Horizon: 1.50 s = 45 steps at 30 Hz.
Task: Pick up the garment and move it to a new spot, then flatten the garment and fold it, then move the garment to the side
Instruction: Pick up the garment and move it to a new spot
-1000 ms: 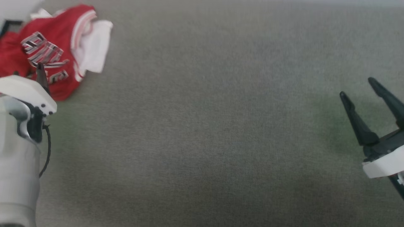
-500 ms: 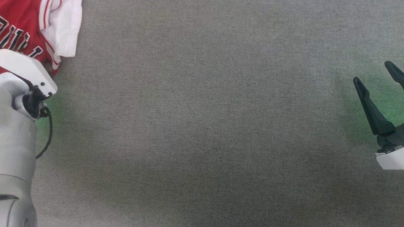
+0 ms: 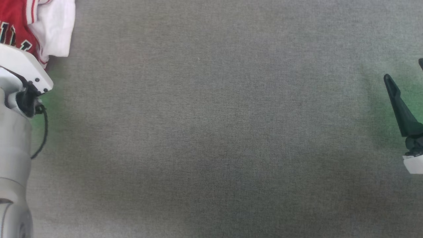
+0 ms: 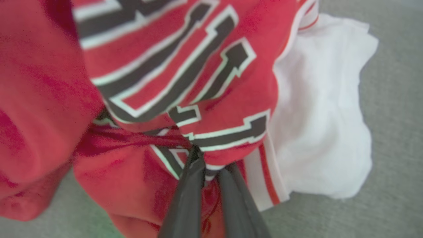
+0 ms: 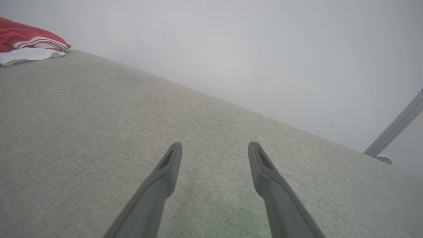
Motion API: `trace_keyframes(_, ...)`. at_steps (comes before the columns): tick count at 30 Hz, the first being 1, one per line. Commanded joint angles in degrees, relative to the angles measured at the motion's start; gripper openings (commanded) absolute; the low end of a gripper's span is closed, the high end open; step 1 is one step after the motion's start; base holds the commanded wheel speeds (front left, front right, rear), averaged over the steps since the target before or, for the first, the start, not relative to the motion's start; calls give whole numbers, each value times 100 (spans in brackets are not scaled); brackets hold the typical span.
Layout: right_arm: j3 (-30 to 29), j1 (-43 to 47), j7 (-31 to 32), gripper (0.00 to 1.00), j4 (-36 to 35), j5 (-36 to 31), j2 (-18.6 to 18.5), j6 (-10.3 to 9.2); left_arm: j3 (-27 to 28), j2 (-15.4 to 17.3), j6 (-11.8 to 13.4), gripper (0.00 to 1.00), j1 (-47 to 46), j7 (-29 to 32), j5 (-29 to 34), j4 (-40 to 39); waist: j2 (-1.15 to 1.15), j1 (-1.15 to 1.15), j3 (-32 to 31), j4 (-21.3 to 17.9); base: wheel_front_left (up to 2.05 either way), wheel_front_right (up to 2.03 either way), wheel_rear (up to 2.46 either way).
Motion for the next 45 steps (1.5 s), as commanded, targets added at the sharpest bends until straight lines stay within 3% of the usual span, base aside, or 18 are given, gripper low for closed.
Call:
trace_keyframes(1,-16,52,-50,100,3,-34,69,-2,-48,69,-40,0,-178,-113,63,-41,0,0,-79,43,0,0,0)
trace_keyframes(14,47,104,-137,100,223,-85,425,-2,-499,560,-150,0,-758,-704,504,-440,0,0,-824,124,0,0,0)
trace_keyframes(20,40,140,-173,100,359,-127,661,-2,-771,793,-317,0,-1033,-761,747,-798,0,0,-1323,103,0,0,0)
trace_keyframes(33,-162,312,-206,100,516,-295,1120,-2,-1336,808,-702,0,-936,-105,770,-2042,0,0,-2158,-93,0,0,0)
trace_keyframes(39,-311,318,-210,100,647,-373,1218,-2,-1448,819,-724,0,-439,389,577,-2981,0,0,-2362,-498,0,0,0)
trace_keyframes(45,-550,435,-210,100,780,-433,1251,-2,-1478,706,-534,0,332,1014,353,-4214,0,0,-2455,-949,0,0,0)
